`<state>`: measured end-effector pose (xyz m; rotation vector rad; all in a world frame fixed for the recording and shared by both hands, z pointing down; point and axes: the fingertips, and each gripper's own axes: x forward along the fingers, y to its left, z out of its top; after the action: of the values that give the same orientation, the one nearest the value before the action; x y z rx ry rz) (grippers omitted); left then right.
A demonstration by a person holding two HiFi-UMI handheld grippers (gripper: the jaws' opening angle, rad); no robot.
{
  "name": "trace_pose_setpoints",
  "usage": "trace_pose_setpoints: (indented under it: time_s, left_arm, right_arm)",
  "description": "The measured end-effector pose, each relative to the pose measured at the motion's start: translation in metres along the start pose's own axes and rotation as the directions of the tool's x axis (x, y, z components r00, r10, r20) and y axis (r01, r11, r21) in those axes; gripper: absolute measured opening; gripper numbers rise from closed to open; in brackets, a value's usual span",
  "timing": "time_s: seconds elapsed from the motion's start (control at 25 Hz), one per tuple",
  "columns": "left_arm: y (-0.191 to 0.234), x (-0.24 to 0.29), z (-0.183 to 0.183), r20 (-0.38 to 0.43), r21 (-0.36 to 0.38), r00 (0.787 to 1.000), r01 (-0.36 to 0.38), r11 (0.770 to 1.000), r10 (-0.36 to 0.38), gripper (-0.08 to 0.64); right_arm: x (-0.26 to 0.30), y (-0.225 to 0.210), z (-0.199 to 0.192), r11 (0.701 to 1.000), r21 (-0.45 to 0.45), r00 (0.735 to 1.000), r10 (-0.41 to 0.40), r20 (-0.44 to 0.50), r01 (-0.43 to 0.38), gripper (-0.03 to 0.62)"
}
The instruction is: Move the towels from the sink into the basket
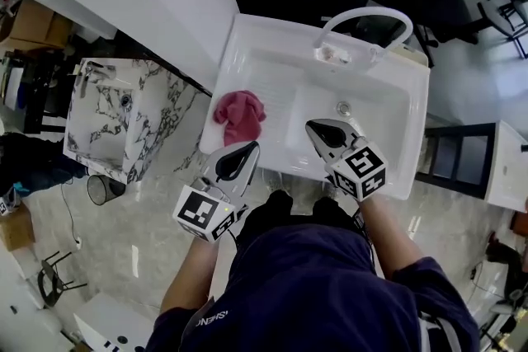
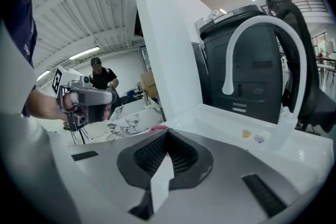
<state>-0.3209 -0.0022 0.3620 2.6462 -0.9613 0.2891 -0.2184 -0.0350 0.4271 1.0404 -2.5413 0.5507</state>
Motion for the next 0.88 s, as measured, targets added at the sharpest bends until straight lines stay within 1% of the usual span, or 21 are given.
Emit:
trace_pose_setpoints:
  time_s: [0.36,0.64,0.88]
  left_arm:
    - [0.053,-0.026,-0.022,-0.022,-0.057,0.999,-0.028,0.998,0.027,0.003]
    - [0.075,-0.031,-0.035,-0.028,-0.098,0.999,-0.033,0.995,0.03,0.003]
    - [0.094,-0.032,-0.044,-0.035,-0.128,0.998,-0.055,0.99,0.051,0.003]
  right_arm:
    - [0.071,0.025,-0.001,0.999,0.0,0.998,0.033,-0.06,-0.033,0.008]
    - [0.108,0.021,-0.012,0.999,0.019,0.993,0.036,-0.115,-0.034,0.009]
    - [0.129,0.025,-0.024,0.997,0.026,0.985,0.07,-0.159,-0.066,0.011]
